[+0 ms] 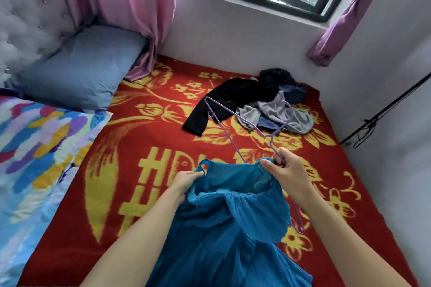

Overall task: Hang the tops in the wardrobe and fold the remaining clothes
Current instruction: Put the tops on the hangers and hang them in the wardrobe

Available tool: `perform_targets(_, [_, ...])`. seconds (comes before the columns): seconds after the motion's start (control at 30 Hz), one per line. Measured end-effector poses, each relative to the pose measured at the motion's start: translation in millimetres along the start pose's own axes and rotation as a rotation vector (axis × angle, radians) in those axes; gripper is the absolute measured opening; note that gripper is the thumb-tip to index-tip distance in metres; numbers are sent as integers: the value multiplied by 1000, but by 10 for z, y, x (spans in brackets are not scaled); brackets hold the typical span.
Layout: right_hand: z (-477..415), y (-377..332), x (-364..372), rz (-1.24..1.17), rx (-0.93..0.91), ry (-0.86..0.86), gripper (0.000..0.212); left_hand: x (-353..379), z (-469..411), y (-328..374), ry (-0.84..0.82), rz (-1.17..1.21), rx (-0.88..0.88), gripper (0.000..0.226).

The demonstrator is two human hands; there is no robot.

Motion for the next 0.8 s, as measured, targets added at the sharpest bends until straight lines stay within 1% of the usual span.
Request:
perform_targets(0.07, [22, 99, -80, 28, 36, 52, 45, 15, 18, 123, 53, -170, 65, 3])
perform_targets(0.1, [32, 150, -109, 39, 57, 73, 46, 4, 36, 192, 98, -223, 118, 4])
perform_targets(0.17, [45, 244, -166, 91, 95, 133, 47, -41, 129, 407, 270, -382, 329, 5])
perform_targets(0.2, [51, 293, -178, 148, 116, 170, 48, -43, 220, 525, 342, -454, 439, 13])
perform_targets(0.23, [54, 357, -182, 223, 144, 204, 47, -18, 323, 639, 382, -503, 542, 16])
perform_targets(0.3, [94, 433, -153, 328, 212, 242, 45, 104, 577, 859, 407, -603, 743, 10])
perform_targets(0.33, [118, 440, -102, 329, 228, 235, 43, 165, 681, 944, 407, -633, 820, 11])
perform_targets(0.4, [148, 409, 28, 239, 222, 208, 40, 287, 858, 1085, 387, -667, 926, 17])
perform_targets(0.5, [144, 223, 211, 99, 152, 176, 39, 395, 1046, 1221, 361, -699, 1002, 18])
perform_targets(0.6, [78, 33, 363, -12, 90, 115, 36, 455, 1165, 1273, 340, -732, 1003, 15])
perform_targets(0.67, [50, -116, 432, -109, 59, 108, 30, 499, 1232, 1292, 337, -724, 993, 14])
perform_targets(0.73, [37, -236, 483, -163, 36, 128, 28, 511, 1259, 1318, 321, -666, 943, 12])
perform_targets(0.8, [43, -278, 527, -199, 28, 114, 32, 481, 1246, 1346, 272, -561, 837, 12])
Point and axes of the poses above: each hand's wrist, its own z-axis away from the middle knuckle, its own x-axis out of the palm, y = z × x, the point moved 4 cm from there along -z, towards the middle knuckle, and after that the axes turned 6 degrees about -z, right-handed, at the moved point
